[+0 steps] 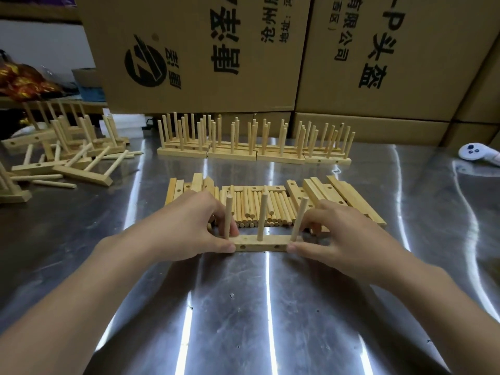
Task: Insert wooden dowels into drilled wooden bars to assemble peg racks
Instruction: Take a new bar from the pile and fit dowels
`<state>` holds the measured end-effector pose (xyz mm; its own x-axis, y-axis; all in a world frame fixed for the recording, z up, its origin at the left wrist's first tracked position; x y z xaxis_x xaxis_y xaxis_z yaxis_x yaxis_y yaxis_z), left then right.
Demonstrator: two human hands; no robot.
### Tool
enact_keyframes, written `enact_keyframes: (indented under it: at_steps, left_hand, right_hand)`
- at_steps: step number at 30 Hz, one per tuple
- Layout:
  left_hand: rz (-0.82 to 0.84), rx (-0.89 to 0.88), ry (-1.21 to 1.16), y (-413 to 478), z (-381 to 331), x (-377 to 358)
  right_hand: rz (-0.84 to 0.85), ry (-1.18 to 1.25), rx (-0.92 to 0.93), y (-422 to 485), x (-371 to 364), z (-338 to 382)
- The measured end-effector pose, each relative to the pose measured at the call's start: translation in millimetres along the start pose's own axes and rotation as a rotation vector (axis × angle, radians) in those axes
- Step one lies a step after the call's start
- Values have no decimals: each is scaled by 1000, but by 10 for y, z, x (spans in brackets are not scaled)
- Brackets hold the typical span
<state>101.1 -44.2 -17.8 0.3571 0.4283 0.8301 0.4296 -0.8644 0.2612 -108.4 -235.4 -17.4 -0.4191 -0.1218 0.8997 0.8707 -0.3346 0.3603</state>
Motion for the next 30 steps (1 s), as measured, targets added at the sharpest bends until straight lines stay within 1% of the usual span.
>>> enact_keyframes:
  at_steps: [3,12,15,18,20,21,24,25,27,28,30]
  left_hand:
    - [13,8,-4,-12,-29,3]
    - [-2,35,56,-36,-83,10]
    - [10,37,37,-25,-75,9]
    - [8,56,-34,-34,-88,80]
    - [-55,19,-95,-43,-136,200]
    - [-113,3,-149,-60,-157,269]
    - [-383,-4,-428,-76,-184,436]
    - [-477,-1,-487,-74,-195,441]
    - [-621,-13,-514,-86,-291,375]
    - [-659,-39,-499,-109,-368,296]
    - [-639,-139,-402,-179,-549,79]
  right_hand:
    - [38,28,0,24,10,15]
    - [86,-6,32,4,-18,19]
    - [38,-28,79,-17,-39,61]
    - [-64,-44,104,-26,19,108]
    - [-147,-30,79,-28,151,96]
    - [-187,-31,63,-15,220,71]
    - [-279,-52,16,143,565,-103]
    - [-303,-58,7,231,694,-192]
    - [-329,-74,-19,447,920,-420]
    - [-333,-68,-39,560,995,-553]
    - [-325,-69,-96,764,1034,-863]
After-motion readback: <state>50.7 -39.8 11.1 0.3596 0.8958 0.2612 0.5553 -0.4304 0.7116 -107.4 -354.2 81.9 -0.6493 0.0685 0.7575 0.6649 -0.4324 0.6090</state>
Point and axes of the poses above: each hand's wrist, its own y-axis towards the middle knuckle, its own x-axis out of the back of the hand, z = x × y, the point moved 3 cm from there along y, towards the middle knuckle, and after that the axes turned 9 degrees about -z, right-handed, at the moved point
